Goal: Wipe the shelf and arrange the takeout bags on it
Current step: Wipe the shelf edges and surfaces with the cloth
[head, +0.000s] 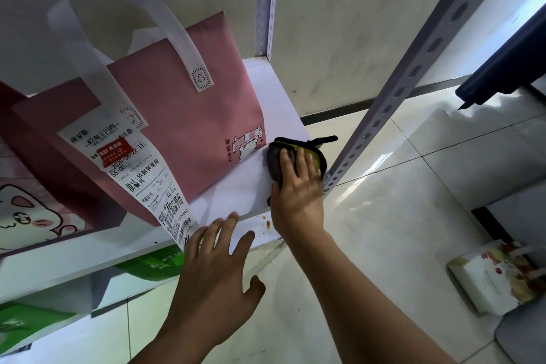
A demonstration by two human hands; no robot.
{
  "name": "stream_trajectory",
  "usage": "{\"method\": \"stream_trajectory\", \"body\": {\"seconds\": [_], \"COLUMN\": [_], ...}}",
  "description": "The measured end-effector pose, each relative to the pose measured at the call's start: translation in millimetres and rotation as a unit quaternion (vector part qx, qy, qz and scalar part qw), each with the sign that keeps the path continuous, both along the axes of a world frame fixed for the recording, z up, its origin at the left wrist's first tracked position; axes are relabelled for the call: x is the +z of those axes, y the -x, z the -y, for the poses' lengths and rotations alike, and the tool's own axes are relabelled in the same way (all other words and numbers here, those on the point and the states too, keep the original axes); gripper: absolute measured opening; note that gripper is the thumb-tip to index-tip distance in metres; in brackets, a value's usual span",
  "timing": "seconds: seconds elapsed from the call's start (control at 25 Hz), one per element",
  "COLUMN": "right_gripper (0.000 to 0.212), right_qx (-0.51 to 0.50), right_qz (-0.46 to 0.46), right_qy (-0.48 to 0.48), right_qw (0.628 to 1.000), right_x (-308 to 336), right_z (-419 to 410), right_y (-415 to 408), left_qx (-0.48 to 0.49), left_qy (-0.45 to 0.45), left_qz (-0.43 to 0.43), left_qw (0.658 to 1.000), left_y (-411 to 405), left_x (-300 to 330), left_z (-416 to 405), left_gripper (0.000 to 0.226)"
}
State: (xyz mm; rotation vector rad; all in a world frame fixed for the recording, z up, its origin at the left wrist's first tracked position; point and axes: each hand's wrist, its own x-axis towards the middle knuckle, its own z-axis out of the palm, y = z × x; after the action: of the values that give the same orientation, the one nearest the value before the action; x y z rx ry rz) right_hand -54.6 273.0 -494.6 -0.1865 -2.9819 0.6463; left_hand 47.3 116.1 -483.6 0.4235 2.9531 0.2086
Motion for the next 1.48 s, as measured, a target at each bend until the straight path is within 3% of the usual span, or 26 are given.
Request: {"method": "stream_trajectory", "body": {"seconds": [0.2, 0.48, 0.68, 0.96, 1.2, 1.32, 1.48], "right_gripper": [0.061, 0.069, 0.069, 0.078, 0.07, 0.068, 0.065], "right_qx": [0.118, -0.031, 0.091, -0.032, -0.022, -0.017, 0.043], "right_qz": [-0.035, 0.029, -0.026, 0.042, 0.051, -0.006, 0.007], "right_qy": [-0.01, 0.019, -0.011, -0.026, -0.011, -0.007, -0.028], "right_qw": [0.992, 0.999, 0.995, 0.998, 0.998, 1.0, 0.999], "right_x": [-9, -3, -15, 3, 1, -5, -9], "right_z": [4, 0, 5, 4, -7, 1, 2], "right_y": [-35, -4, -52, 2, 31, -1, -39], "left_qx": [0.002, -0.002, 0.005, 0.003, 0.003, 0.006, 0.01], "left_qy": [-0.008, -0.007, -0.007, -0.006, 0.0, -0.009, -0.015], "left_qz": [-0.003, -0.001, 0.001, -0.002, -0.014, -0.007, -0.002], "left_qw": [1.0, 1.0, 1.0, 1.0, 1.0, 1.0, 1.0], "left_y": [0, 0, -1, -2, -4, -3, -2], "left_x": [-2, -6, -4, -4, -5, -4, -5], "left_z": [-2, -1, -5, -3, -4, -5, -6], "left_gripper": [0.062, 0.06, 0.059, 0.058, 0.052, 0.053, 0.052]}}
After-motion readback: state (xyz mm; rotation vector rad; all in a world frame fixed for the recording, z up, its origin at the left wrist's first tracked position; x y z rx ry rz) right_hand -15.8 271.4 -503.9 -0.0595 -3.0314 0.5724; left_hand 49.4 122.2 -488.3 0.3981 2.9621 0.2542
